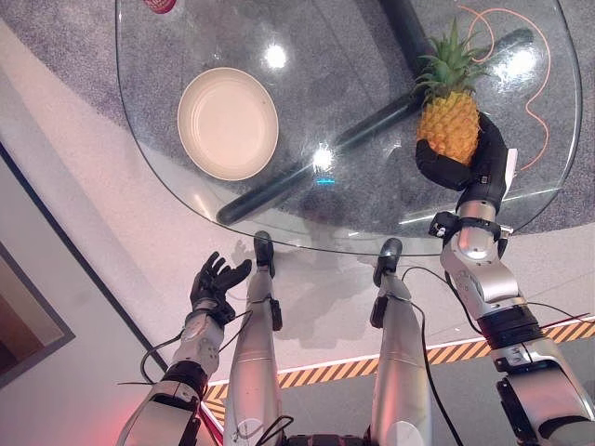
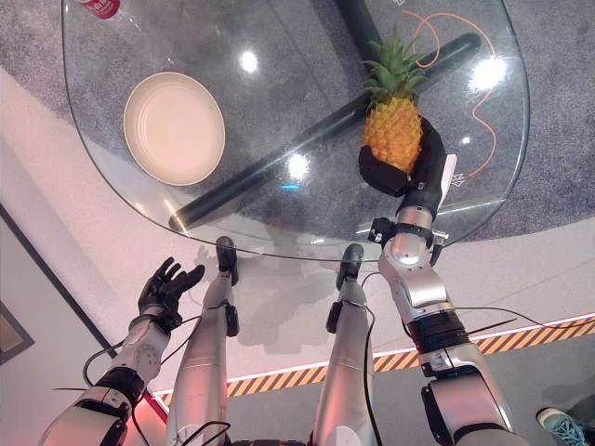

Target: Pick up the fruit to the plate

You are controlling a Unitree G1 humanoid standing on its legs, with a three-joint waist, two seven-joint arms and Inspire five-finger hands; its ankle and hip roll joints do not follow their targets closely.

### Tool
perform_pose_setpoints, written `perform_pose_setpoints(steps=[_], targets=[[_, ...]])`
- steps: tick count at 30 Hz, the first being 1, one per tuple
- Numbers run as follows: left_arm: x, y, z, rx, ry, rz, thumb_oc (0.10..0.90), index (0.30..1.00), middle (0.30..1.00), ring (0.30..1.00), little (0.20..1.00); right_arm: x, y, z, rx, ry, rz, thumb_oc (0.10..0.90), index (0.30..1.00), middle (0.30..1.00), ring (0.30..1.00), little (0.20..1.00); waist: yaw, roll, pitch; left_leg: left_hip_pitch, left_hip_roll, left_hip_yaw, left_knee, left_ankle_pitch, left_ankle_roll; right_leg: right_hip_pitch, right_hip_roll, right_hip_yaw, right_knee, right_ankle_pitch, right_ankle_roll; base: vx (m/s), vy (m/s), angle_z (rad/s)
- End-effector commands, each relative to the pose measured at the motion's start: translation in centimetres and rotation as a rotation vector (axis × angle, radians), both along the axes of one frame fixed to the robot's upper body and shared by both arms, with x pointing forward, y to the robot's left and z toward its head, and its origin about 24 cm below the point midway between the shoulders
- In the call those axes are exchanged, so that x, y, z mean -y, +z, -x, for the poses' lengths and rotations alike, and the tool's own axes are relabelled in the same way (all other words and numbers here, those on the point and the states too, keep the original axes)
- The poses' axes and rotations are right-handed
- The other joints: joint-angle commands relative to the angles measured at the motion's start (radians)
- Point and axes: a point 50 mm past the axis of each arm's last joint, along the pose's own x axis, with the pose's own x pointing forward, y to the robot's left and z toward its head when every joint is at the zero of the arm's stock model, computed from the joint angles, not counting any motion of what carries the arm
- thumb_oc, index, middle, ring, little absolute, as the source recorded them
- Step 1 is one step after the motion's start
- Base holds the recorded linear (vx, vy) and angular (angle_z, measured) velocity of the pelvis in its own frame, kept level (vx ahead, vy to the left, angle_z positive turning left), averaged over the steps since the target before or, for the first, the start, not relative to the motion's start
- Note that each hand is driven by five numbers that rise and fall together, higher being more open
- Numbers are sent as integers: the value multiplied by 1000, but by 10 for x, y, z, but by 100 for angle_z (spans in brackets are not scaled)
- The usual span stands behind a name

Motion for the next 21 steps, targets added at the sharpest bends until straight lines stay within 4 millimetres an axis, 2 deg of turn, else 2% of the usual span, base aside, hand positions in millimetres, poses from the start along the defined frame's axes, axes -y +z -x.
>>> perform_pose_setpoints(steps=[1, 3, 11, 18, 21], targets=[[-44, 7, 15, 39, 264, 7, 800, 900, 900, 900, 900, 15, 3, 7, 31, -43, 20, 100, 300, 300, 300, 200, 11, -16, -16, -12, -31, -34, 75, -67, 31, 11, 22, -66, -79, 64, -41, 0, 0, 0], [-50, 13, 14, 70, 325, 18, 800, 900, 900, 900, 900, 15, 4, 7, 36, -47, 23, 100, 300, 300, 300, 200, 11, -16, -16, -11, -31, -35, 74, -67, 30, 12, 21, -67, -79, 62, -42, 0, 0, 0], [-78, 65, 3, 277, 552, -26, 800, 900, 900, 900, 900, 12, 16, 12, 114, -98, 110, 100, 300, 300, 300, 200, 14, -21, -16, -11, -31, -40, 74, -69, 26, 11, 20, -69, -73, 53, -44, 0, 0, 0], [-86, 101, -1, 418, 650, -91, 800, 900, 900, 900, 900, 6, 32, 16, 198, -118, 179, 100, 300, 300, 300, 200, 14, -25, -16, -15, -29, -40, 70, -70, 24, 9, 23, -67, -76, 50, -45, 0, 0, 0], [-86, 126, -2, 533, 689, -130, 800, 900, 900, 900, 900, 0, 43, 21, 261, -123, 240, 100, 300, 300, 300, 200, 11, -28, -16, -19, -27, -40, 71, -70, 23, 6, 25, -62, -77, 49, -46, 0, 0, 0]])
